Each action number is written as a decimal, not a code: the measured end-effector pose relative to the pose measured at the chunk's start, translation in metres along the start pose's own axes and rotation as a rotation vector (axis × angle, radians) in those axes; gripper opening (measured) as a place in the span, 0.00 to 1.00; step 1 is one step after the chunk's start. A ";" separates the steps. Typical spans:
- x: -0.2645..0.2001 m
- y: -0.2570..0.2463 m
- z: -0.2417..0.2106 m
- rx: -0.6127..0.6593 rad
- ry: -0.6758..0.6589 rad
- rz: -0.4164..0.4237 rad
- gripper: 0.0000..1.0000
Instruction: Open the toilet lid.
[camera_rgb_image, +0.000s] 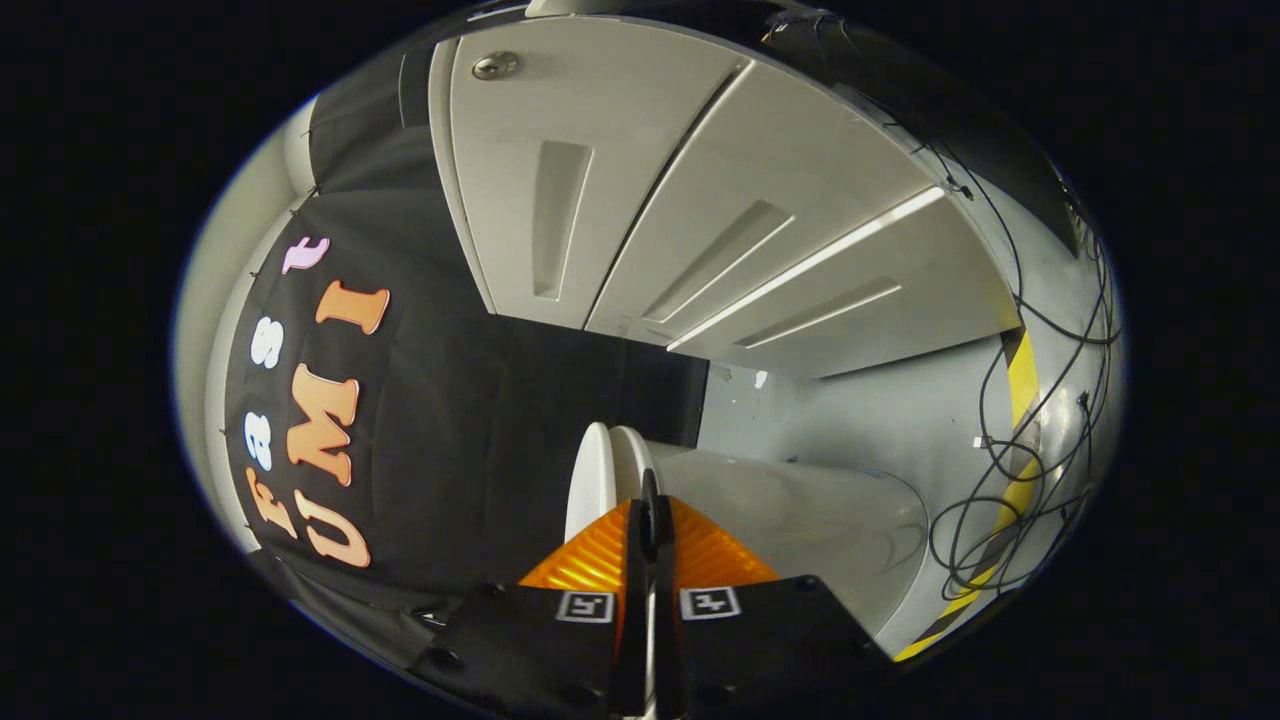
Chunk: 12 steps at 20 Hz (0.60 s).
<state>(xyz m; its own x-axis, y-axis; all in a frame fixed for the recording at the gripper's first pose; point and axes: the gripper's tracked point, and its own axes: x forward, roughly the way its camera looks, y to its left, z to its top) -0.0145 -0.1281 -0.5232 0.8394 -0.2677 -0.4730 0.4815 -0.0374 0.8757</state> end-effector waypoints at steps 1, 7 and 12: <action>0.004 0.001 0.001 0.012 -0.001 0.007 0.10; 0.001 0.017 0.005 -0.007 -0.013 0.028 0.09; 0.002 0.039 0.011 -0.089 -0.049 0.035 0.09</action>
<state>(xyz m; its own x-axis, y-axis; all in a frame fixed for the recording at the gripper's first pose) 0.0030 -0.1407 -0.4883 0.8438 -0.3144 -0.4350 0.4744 0.0581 0.8784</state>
